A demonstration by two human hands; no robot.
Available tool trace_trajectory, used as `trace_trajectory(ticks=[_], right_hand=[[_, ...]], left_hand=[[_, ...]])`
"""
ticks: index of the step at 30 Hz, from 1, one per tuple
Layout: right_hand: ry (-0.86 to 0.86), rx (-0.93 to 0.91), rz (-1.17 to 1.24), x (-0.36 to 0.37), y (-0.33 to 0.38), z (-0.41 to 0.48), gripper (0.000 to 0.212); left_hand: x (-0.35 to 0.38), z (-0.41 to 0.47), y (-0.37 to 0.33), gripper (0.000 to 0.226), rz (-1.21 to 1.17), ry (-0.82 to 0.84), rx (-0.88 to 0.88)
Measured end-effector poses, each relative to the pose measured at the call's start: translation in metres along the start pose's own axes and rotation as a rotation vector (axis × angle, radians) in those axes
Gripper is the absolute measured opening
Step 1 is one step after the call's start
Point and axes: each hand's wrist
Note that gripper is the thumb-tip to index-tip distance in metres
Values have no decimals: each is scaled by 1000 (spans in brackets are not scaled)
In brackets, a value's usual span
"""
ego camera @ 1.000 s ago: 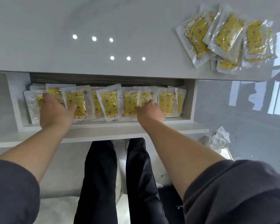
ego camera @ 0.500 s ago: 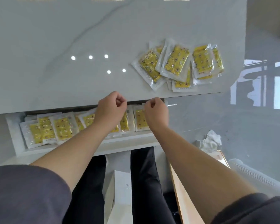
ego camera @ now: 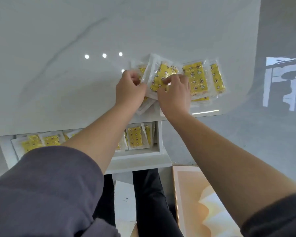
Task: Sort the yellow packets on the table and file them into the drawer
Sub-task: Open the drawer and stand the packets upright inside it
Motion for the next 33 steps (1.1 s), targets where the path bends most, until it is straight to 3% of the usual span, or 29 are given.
trace_trajectory(ticks=[4,8,11,15,19,22,24,26,30,33], right_hand=[[24,-68,11,-3,-6,2,22],[40,-63,219,-11,-11,2,25],[50,43,366,-21,-6,3,47],[202,230,530,-35,-4,3,70],[354,350,675,-48,-5,3,43],[351,369,714,-55,-8,11,23],[329,375,701,-56,-9,17,27],[319,377,689,-56,-11,25,29],[349,344,718,-60,-21,30,13],[340,364,737,-63,-31,28,16]], left_hand=[[19,12,-20,28,145,119,-6],[21,14,-21,29,176,111,33],[8,0,-16,13,74,172,38],[-9,-20,-8,28,70,203,17],[-11,-30,-8,33,100,192,-84],[-9,-23,-1,33,162,7,-367],[-6,-14,5,63,177,-18,-578],[-2,-7,5,88,252,-8,-666],[8,6,-7,97,362,-59,-566],[15,16,-18,92,406,-122,-449]])
Point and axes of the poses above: each hand's wrist, its own z-axis towards the middle knuckle, its own x-axis out of the palm, y = z × x, and after that the axes turned 14 degrees about z, right-handed
